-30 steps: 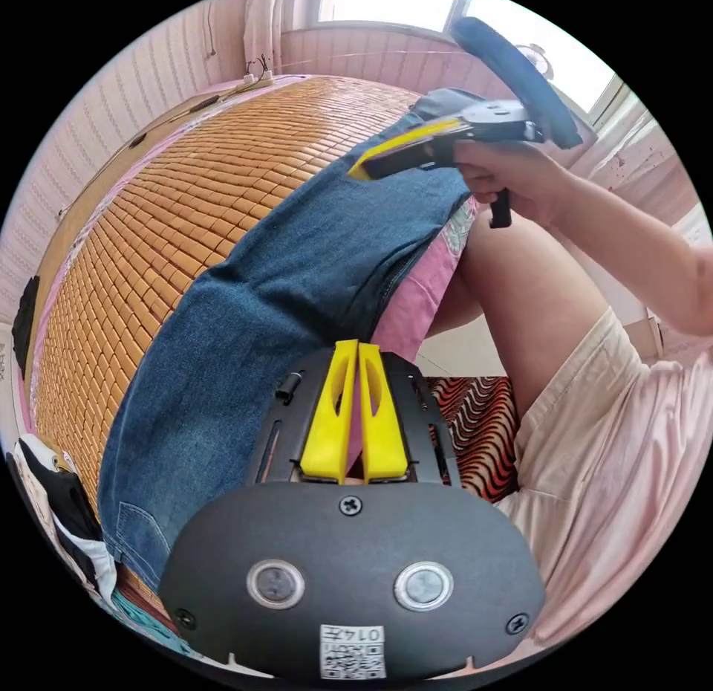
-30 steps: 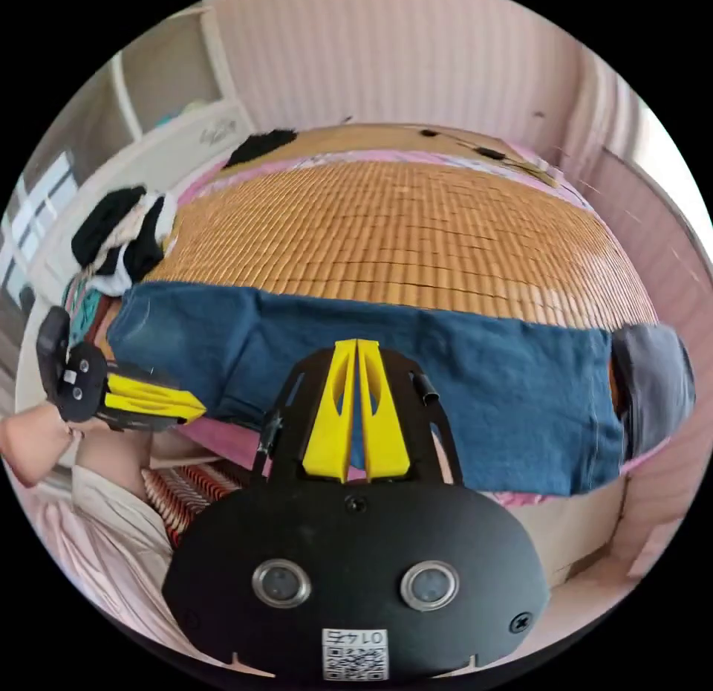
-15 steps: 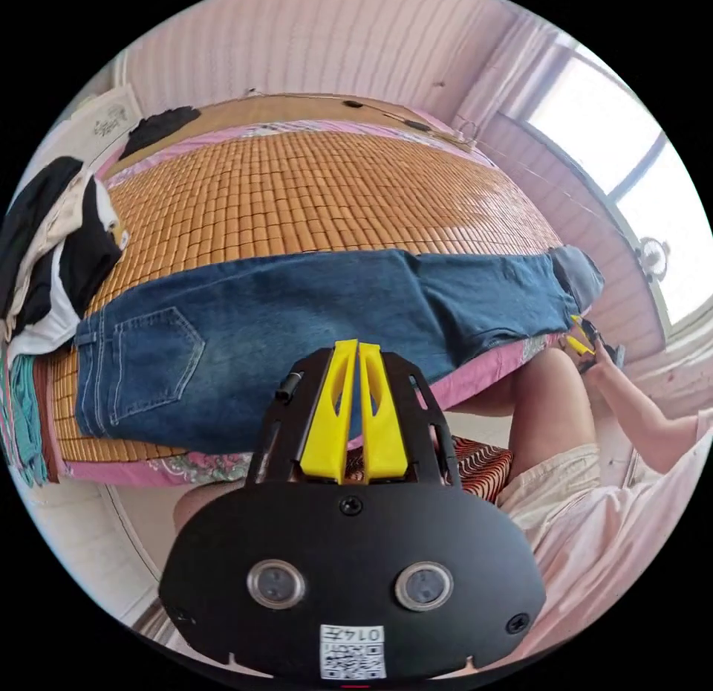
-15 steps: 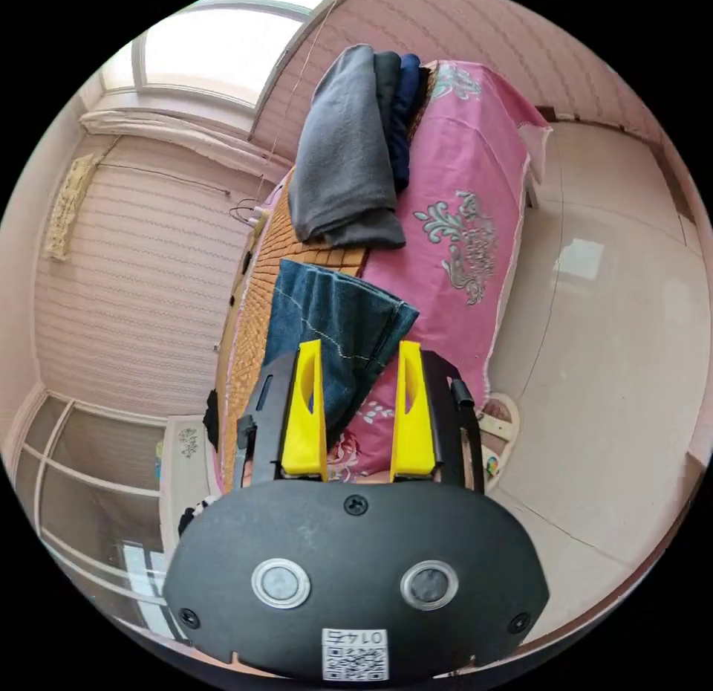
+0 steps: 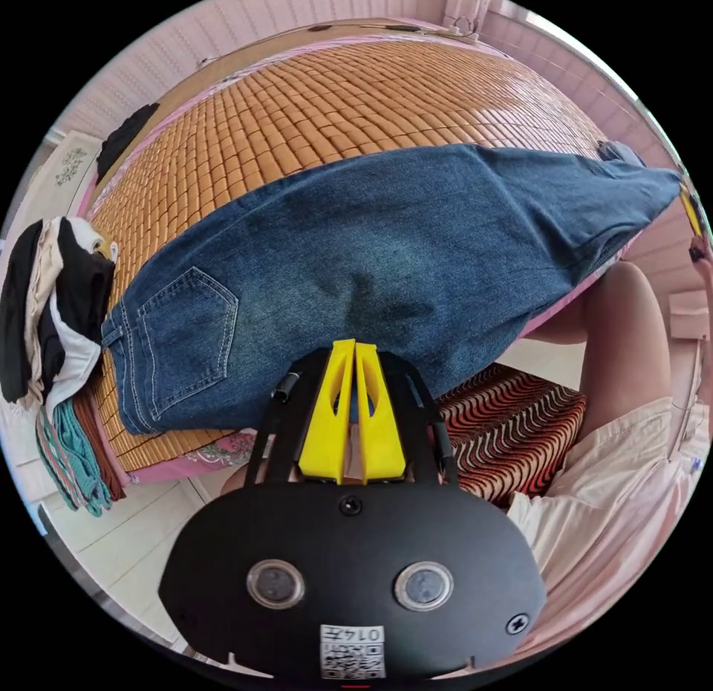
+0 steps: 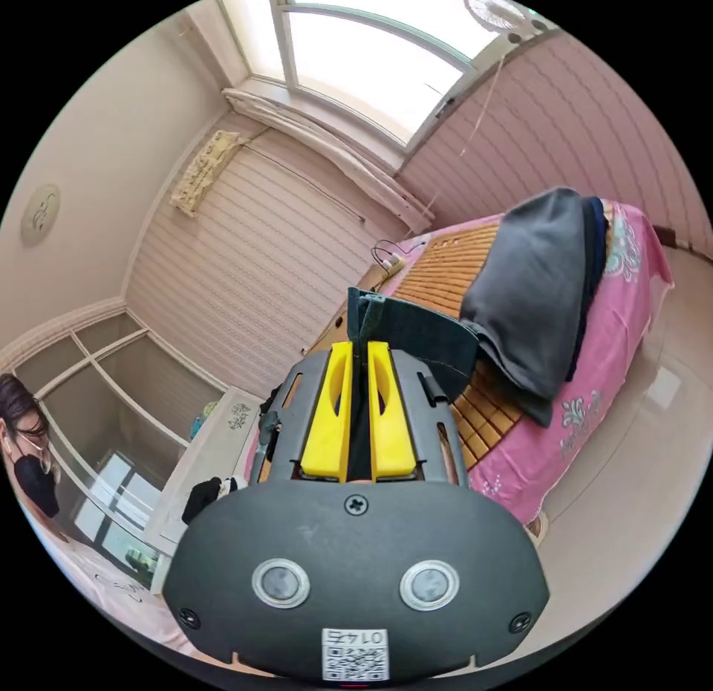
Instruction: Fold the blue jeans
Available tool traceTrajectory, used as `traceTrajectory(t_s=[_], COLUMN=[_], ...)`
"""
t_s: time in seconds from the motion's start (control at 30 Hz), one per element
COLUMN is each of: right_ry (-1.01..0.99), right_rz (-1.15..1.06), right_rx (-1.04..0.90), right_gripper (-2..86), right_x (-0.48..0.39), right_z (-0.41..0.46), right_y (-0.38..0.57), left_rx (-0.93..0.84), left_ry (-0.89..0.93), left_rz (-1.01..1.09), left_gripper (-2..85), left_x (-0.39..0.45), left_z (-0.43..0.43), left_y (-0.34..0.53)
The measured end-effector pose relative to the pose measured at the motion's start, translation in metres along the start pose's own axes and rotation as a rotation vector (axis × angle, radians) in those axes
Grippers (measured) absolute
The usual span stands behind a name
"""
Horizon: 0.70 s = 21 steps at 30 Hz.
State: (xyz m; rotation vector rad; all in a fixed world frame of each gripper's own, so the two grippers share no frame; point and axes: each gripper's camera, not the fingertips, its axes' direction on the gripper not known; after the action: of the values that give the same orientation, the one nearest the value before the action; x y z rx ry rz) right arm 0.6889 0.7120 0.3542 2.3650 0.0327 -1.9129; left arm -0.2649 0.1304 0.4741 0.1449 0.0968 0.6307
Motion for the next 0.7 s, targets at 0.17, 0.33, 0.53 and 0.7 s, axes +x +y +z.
traceTrajectory(t_s=[0.17,0.33,0.53,0.7], right_ry=[-0.173,-0.488,-0.543,-0.337], right_rz=[-0.341,-0.678,-0.76,-0.86], right_rx=[-0.018,-0.372,-1.004,-1.226], right_gripper=[3.2,3.8,8.0,9.3], right_x=[-0.132,-0.284,-0.341,-0.327], right_z=[0.02,0.086,0.196,0.222], right_y=[-0.029,0.055,0.316,0.448], left_rx=[0.124,0.405,0.573,0.48], left_ry=[0.198,0.479,0.506,0.441], left_rz=[0.095,-0.086,-0.436,-0.569], left_gripper=[-0.9,-0.8,-0.1,4.0], left_x=[0.027,-0.024,-0.151,-0.211], left_z=[-0.018,-0.073,-0.114,-0.113], left_y=[-0.016,0.008,0.09,0.131])
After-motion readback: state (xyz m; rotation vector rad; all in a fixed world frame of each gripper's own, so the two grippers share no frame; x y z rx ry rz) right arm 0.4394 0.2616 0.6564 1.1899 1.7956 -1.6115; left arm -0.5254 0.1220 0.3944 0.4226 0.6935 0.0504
